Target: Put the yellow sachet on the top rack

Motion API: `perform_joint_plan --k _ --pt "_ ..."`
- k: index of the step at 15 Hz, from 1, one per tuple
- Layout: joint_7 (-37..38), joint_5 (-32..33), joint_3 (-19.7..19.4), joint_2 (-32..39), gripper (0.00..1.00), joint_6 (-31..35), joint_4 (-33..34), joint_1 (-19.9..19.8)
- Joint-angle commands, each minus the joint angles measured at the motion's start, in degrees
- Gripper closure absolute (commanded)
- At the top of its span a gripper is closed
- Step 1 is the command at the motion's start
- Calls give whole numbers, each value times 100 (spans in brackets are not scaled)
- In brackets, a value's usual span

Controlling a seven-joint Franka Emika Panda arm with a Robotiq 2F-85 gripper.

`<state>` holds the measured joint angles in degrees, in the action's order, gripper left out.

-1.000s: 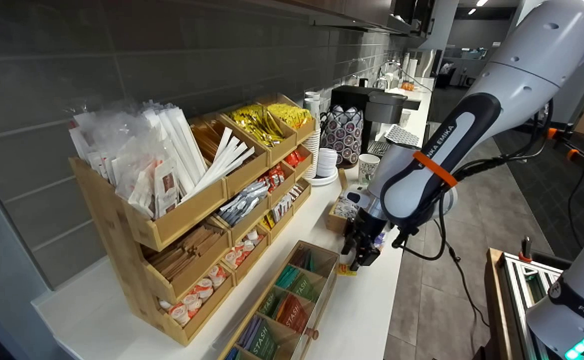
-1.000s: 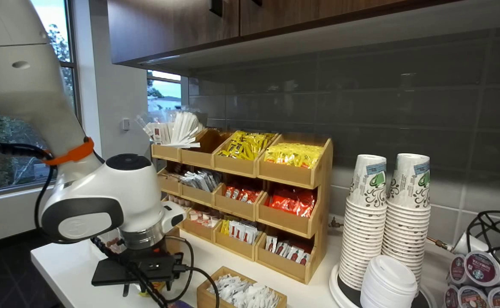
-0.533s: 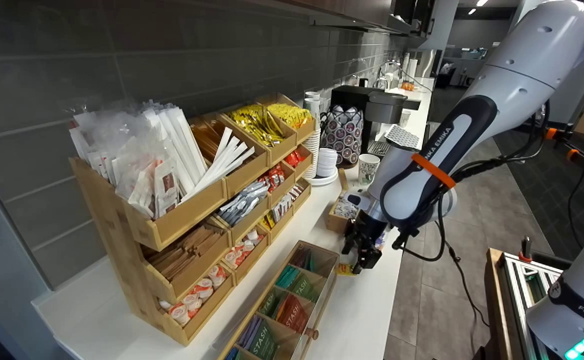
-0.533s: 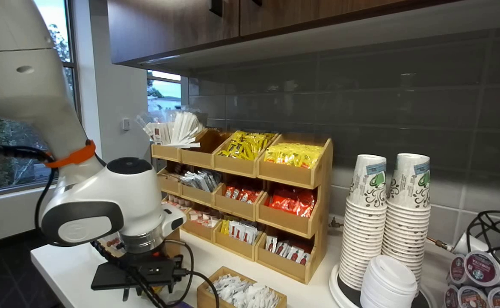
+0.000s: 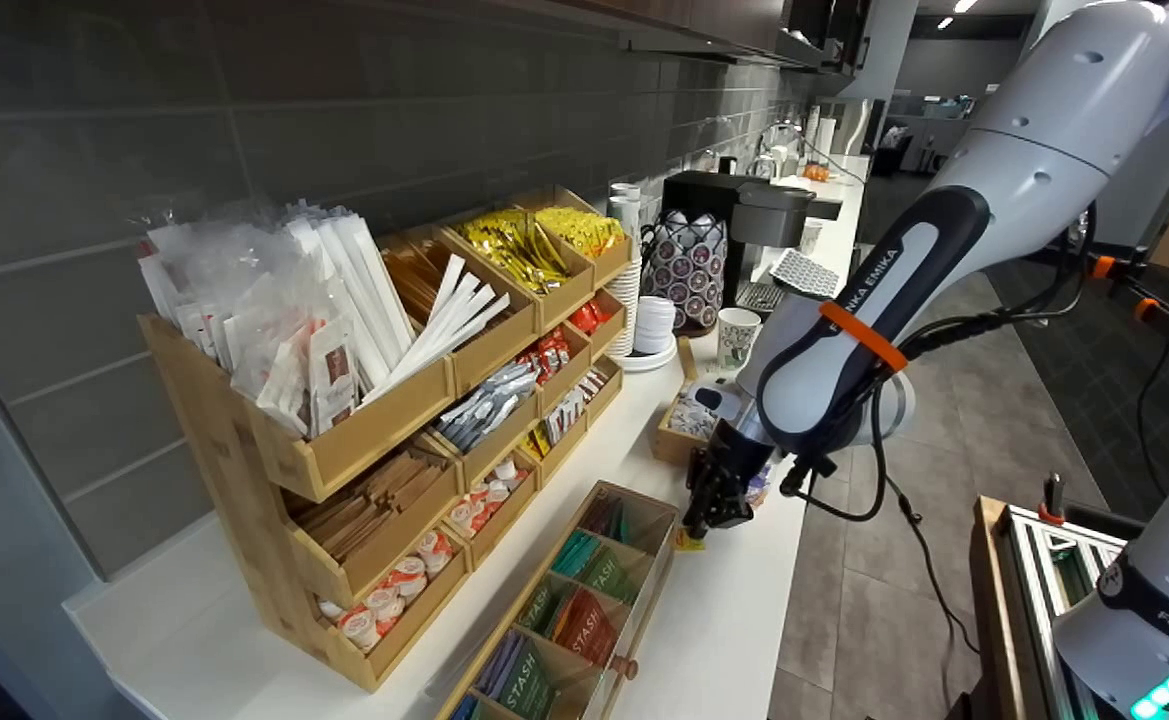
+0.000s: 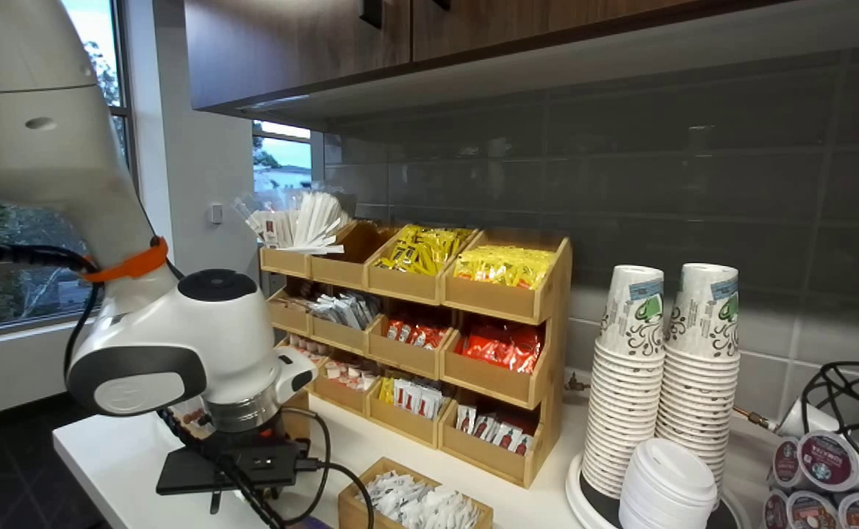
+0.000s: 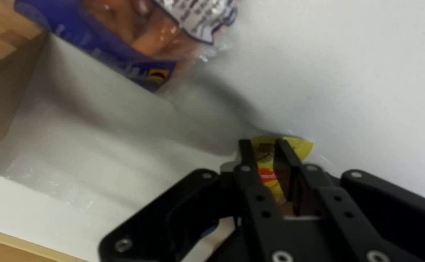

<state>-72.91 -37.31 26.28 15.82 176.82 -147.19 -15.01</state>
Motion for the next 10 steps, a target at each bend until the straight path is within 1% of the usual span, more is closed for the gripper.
perform_joint_plan --k 1,2,8,10 --pt "-380 -273 431 172 95 294 10 -382" --pt "-399 -256 484 194 100 329 3 -448" --pt "-194 -86 278 101 100 275 -83 -425" --pt "-203 -135 319 6 100 257 -99 -483"
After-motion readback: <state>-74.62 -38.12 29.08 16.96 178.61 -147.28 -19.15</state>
